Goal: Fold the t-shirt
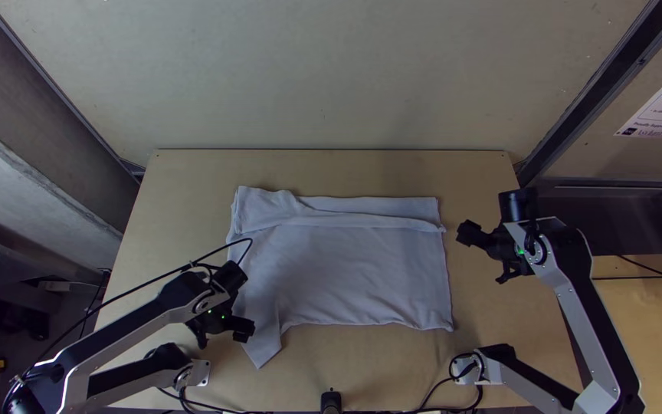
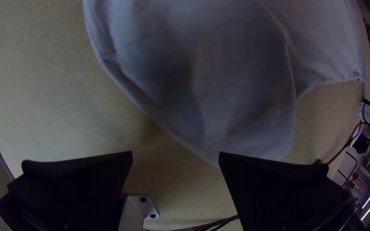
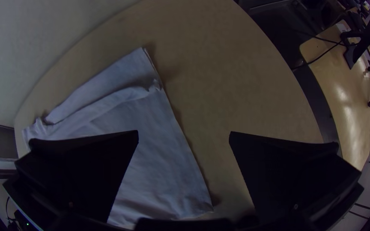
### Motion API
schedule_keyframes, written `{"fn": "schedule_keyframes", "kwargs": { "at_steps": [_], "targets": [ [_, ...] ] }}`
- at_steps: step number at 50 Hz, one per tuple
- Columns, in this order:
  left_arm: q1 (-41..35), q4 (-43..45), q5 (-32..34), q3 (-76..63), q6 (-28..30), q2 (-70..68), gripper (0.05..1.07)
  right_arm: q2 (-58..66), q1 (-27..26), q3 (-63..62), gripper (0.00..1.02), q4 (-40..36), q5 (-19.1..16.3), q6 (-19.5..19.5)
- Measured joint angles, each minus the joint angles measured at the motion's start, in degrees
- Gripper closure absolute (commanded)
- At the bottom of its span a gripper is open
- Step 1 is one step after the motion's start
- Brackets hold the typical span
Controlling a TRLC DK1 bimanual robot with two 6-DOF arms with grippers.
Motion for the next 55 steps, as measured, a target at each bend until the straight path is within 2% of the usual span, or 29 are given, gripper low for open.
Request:
{"fn": "schedule_keyframes", "kwargs": {
  "at_steps": [3,7,11,13,16,21,22,28,37,55],
  "targets": [
    [-0.3,2.0,-0.3,-0.3,-0.1,1.9,0.11,0.0,0.0,-1.4,0.05,0.0,-0.2,-0.1],
    [-0.6,3.7,-0.3,-0.6,-0.2,4.1,0.20,0.0,0.0,-2.6,0.05,-0.2,-1.7,-1.0],
    [-0.6,4.6,-0.7,-0.6,-0.4,5.5,0.21,0.0,0.0,-3.2,0.05,-0.2,-3.1,-2.3],
    [-0.6,4.7,-0.7,-0.6,-0.4,5.7,0.27,-0.1,0.0,-3.6,0.05,-0.1,-4.0,-2.9],
    [-1.0,4.7,-1.0,-0.5,-0.5,6.3,0.47,-0.3,0.0,-4.5,0.07,-0.1,-5.2,-4.3],
    [-2.3,4.7,-1.8,-0.5,-0.4,6.6,1.00,-0.5,0.0,-7.3,0.07,-0.2,-9.1,-7.2],
    [-2.7,4.9,-1.8,-0.5,-0.4,6.5,1.05,-0.5,0.0,-7.9,0.07,-0.2,-9.9,-7.6],
    [-3.9,6.7,-1.8,-0.5,-0.4,5.7,1.05,0.1,0.0,-12.9,0.07,-3.6,-13.7,-11.5],
    [-2.2,9.5,-1.1,-0.5,0.3,4.5,1.04,2.3,0.8,-18.4,0.07,-6.7,-14.1,-15.8],
    [14.8,9.0,-1.1,4.3,7.6,-0.9,1.04,12.3,4.5,-22.9,0.15,-8.9,-14.2,-19.4]
  ]
}}
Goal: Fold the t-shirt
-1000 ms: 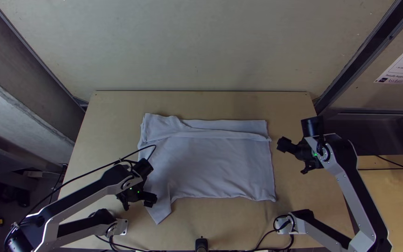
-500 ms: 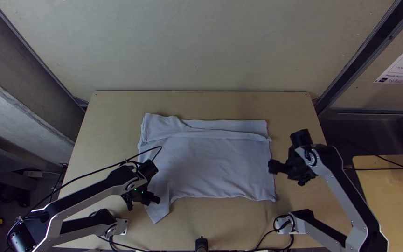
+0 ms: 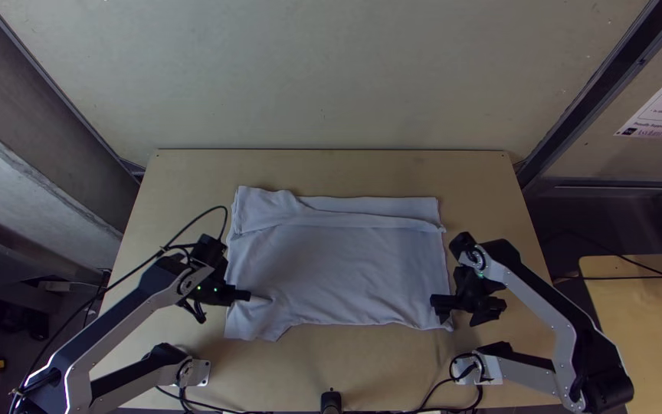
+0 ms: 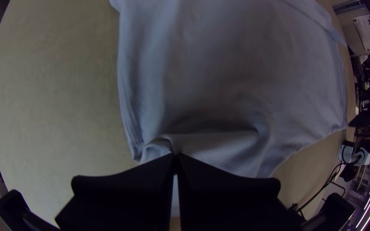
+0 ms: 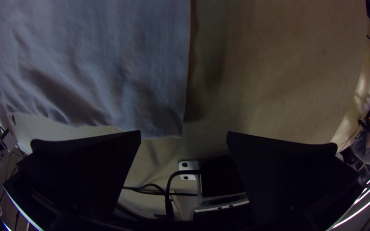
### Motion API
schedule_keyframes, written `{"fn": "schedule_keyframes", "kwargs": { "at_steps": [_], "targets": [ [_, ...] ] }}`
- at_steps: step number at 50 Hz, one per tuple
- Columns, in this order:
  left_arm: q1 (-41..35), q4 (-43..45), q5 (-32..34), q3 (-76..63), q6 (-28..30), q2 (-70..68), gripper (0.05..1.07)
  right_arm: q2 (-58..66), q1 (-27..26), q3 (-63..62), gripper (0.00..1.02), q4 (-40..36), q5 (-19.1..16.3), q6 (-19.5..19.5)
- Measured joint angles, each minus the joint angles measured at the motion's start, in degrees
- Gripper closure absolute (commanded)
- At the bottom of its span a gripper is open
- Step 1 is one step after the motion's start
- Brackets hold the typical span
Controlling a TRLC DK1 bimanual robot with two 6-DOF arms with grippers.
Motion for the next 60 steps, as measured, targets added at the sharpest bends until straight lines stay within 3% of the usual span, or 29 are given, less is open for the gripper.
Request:
{"fn": "schedule_keyframes", "kwargs": {
  "at_steps": [17,26,28,32,44,60],
  "targets": [
    [2.6,-0.9,0.0,1.5,2.1,-0.3,1.04,7.1,1.0,-1.0,0.19,2.7,-2.0,-1.5],
    [2.6,-0.9,0.0,2.3,2.1,-0.3,1.04,9.0,1.9,-1.0,0.53,5.3,-2.4,-1.5],
    [2.6,-0.9,0.0,2.3,2.1,-0.3,1.04,9.0,2.5,-1.0,0.66,5.9,-2.4,-1.6],
    [2.6,-0.9,0.0,2.4,2.1,-0.3,1.04,8.7,3.2,-1.1,1.00,7.0,-2.4,-1.8],
    [4.5,-0.9,0.0,2.8,2.3,-0.3,1.04,4.3,3.5,-1.2,0.99,7.5,-2.3,-3.0],
    [11.9,1.7,0.2,6.4,7.7,-2.9,1.04,0.0,0.5,5.0,0.99,5.8,-1.0,-3.4]
  ]
}}
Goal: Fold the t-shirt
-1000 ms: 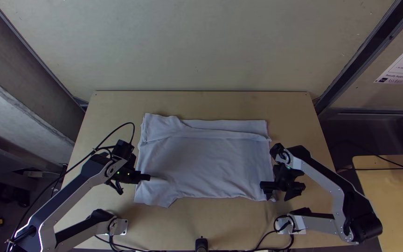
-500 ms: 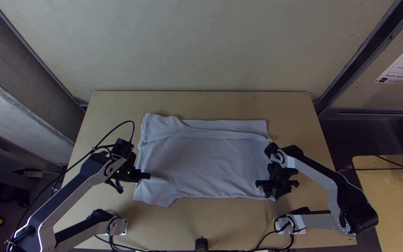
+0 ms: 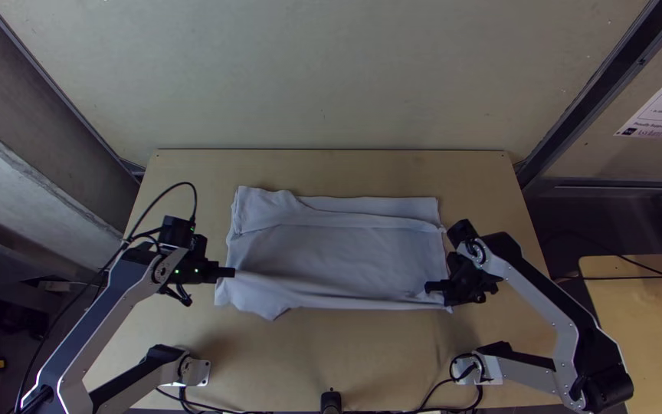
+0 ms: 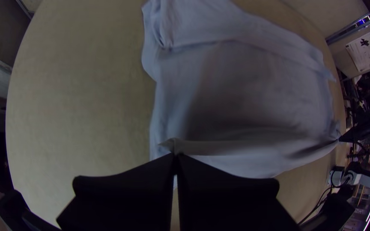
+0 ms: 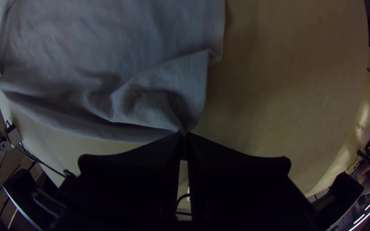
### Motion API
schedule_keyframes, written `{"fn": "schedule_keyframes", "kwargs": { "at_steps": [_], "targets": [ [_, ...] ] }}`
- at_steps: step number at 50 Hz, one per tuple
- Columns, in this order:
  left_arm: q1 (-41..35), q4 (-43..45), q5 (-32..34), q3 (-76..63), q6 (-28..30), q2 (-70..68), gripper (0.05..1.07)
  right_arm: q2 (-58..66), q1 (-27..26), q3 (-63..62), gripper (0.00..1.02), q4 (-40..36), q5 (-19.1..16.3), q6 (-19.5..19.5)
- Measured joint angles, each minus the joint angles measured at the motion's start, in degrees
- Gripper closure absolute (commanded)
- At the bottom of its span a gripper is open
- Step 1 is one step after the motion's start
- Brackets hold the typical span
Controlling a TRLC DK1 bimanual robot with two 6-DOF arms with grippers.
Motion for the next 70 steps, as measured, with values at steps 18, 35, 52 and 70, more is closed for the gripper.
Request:
{"fn": "schedule_keyframes", "kwargs": {
  "at_steps": [18,35,52,70],
  "targets": [
    [2.4,2.3,0.4,5.7,1.9,3.3,1.04,4.0,-1.3,12.5,0.99,1.3,4.0,-0.2],
    [2.5,5.2,0.4,15.3,5.3,14.7,1.04,14.4,-2.2,22.7,0.99,4.3,6.6,0.3],
    [2.6,5.8,0.4,24.3,7.8,25.7,1.04,25.7,-4.0,37.1,0.99,5.0,7.7,0.2],
    [3.0,9.2,0.4,32.8,11.8,36.1,1.04,33.1,-4.2,45.0,0.99,5.1,7.8,0.2]
  ]
}}
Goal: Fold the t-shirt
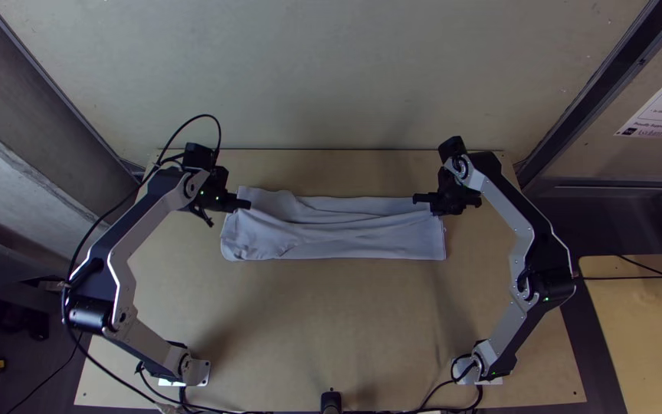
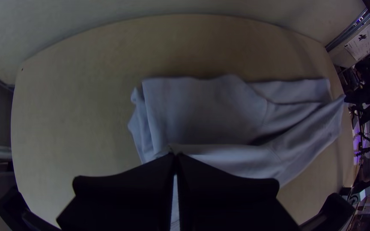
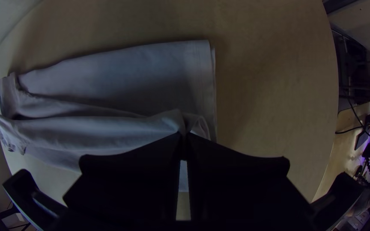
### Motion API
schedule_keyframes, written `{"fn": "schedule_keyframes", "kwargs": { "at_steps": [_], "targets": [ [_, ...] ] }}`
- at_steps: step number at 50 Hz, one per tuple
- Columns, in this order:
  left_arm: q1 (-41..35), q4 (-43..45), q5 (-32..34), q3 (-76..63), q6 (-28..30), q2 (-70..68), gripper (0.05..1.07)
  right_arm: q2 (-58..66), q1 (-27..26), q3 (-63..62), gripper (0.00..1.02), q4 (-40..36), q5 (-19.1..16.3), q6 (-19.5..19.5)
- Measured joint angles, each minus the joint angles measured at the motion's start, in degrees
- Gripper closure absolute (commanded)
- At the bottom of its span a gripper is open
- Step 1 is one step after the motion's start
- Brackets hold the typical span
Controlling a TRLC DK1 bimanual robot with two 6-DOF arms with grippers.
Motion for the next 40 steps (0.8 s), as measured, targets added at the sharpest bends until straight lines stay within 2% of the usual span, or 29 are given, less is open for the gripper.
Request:
{"fn": "schedule_keyframes", "kwargs": {
  "at_steps": [14,23,26,29,33,37,40],
  "targets": [
    [1.2,1.4,0.9,8.4,1.5,7.9,1.04,3.9,-0.5,4.1,0.99,0.0,1.0,-0.5],
    [1.6,1.6,0.9,8.9,1.6,10.9,1.03,6.4,-1.3,6.3,0.99,0.0,1.2,-0.9],
    [1.5,2.3,1.0,8.5,1.5,11.5,0.92,7.1,-1.4,6.3,0.98,0.1,1.4,-0.9],
    [1.2,3.4,1.1,7.1,1.4,11.6,0.70,8.0,-1.4,6.3,0.85,0.2,1.5,-0.9],
    [0.7,4.8,1.1,4.7,0.8,11.6,0.07,8.9,-1.4,6.3,0.67,0.5,2.2,-0.9],
    [0.3,5.0,1.0,3.1,0.2,12.0,0.09,9.9,-1.5,6.3,0.41,1.2,5.3,-1.3],
    [0.0,5.0,1.0,2.4,-0.5,12.0,0.09,10.4,-1.8,6.2,0.15,1.4,7.1,-1.9]
  ]
}}
